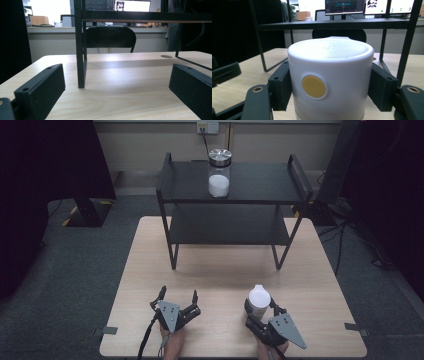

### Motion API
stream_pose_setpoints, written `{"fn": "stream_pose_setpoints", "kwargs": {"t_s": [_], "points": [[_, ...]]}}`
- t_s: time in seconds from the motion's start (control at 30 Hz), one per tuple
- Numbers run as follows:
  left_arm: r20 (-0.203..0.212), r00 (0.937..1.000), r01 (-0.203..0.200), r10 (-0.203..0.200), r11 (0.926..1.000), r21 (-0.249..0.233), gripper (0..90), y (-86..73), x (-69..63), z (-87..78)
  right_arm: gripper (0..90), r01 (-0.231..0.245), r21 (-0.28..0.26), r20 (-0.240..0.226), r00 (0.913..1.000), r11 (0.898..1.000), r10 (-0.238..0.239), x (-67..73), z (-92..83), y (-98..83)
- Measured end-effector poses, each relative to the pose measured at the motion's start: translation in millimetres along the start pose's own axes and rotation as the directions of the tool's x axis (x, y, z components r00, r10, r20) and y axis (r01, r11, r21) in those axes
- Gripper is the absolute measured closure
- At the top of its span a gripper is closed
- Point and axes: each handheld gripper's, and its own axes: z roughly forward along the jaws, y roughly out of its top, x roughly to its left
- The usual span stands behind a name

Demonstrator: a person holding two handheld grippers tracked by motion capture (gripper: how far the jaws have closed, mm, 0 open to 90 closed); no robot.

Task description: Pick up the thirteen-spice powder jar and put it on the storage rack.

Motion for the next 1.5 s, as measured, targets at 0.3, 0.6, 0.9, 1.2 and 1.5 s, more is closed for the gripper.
{"fn": "stream_pose_setpoints", "kwargs": {"t_s": [0.3,0.6,0.9,1.2,1.5], "points": [[0.0,1.0,0.0,0.0,1.0,0.0,0.0,0.0,0.0,0.0,29.9,0.02,-0.008,-0.033,0.9993,1.0,-0.021,-3.4,-4.4,15.9],[0.002,1.0,0.0,0.0,1.0,0.001,0.0,0.1,0.3,0.0,29.9,0.0,0.0,-0.105,0.9945,1.0,0.0,-14.9,-5.0,36.2],[0.003,1.0,-0.001,0.001,1.0,0.0,0.0,0.1,0.5,0.0,29.9,0.014,0.004,-0.153,0.9881,1.0,-0.013,-23.1,-2.1,55.1],[0.004,1.0,-0.004,0.004,1.0,0.002,0.0,0.4,0.5,0.2,29.9,0.046,0.013,-0.213,0.9762,0.999,-0.043,-35.5,-1.2,77.1],[0.005,1.0,-0.005,0.005,1.0,0.003,0.0,0.5,0.5,0.2,29.9,0.044,-0.005,-0.263,0.9638,0.999,-0.044,-49.2,9.9,101.6]]}}
